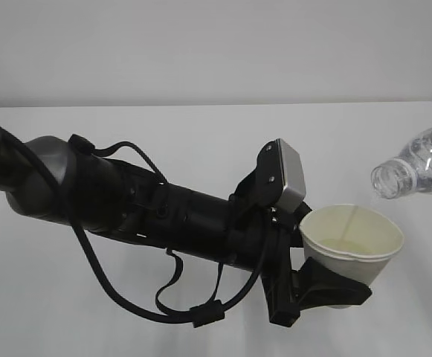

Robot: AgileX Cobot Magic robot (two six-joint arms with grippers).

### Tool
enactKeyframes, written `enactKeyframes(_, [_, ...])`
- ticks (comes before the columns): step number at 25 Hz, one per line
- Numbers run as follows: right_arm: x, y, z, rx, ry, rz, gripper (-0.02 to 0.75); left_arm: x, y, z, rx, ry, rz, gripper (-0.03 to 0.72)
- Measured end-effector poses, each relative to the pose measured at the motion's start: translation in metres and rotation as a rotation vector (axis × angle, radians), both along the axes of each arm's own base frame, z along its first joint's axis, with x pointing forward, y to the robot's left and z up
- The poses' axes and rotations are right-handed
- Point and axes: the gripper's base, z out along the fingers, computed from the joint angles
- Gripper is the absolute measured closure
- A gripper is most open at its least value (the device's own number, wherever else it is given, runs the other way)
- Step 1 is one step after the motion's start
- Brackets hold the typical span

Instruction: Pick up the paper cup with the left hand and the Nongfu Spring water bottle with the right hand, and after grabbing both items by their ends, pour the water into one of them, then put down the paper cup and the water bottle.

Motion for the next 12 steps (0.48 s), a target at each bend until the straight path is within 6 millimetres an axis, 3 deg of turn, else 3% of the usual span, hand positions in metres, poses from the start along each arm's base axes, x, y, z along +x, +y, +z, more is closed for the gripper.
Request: enactKeyframes(12, [0.0001,0.0,0.0005,0.002,-0.005,-0.001,0.319,0.0,0.0,0.0,0.0,0.0,0.0,0.217])
